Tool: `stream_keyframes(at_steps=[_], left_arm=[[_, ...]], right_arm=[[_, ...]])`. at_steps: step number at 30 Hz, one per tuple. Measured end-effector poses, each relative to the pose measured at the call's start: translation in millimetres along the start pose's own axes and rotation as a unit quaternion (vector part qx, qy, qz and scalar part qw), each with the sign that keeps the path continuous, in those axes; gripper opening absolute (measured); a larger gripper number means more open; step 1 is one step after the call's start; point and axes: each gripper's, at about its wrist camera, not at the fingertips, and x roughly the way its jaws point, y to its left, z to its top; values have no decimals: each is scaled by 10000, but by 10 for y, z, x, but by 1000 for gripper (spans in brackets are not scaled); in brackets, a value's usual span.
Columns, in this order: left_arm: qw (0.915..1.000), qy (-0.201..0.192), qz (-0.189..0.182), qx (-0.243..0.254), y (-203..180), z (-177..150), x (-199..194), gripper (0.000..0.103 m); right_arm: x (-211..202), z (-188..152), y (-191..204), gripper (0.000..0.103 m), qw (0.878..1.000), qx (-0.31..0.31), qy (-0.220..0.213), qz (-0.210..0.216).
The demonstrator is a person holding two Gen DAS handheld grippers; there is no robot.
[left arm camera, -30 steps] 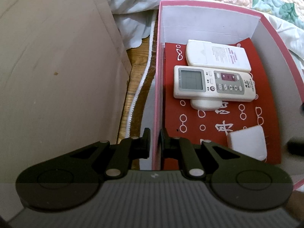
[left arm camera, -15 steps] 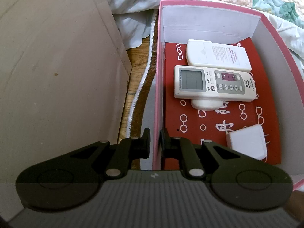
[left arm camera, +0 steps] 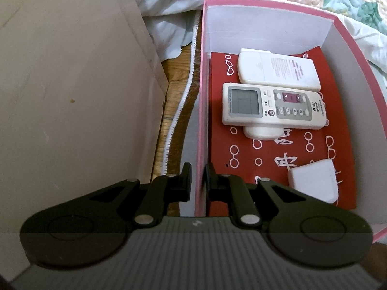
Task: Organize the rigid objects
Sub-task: 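Grasp the white TCL remote from the sheet with the right tool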
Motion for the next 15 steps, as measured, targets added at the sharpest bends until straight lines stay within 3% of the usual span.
stream_keyframes(at_steps=[4, 9, 12, 15], left_arm=[[10000, 3, -26, 5, 15, -8, -10, 13], [10000, 13, -11, -24, 11, -7, -8, 13], [10000, 6, 39, 3, -7, -6, -9, 13], [10000, 15, 50, -6, -6, -4, -7, 13]], right_arm=[[59, -60, 15, 71, 10000, 43, 55, 2], [-51, -159, -118, 70, 9947, 989, -27, -264], [-117, -250, -315, 70, 9792, 1975, -61, -469], [-139, -389, -564, 71, 9486, 3129, 52, -474]])
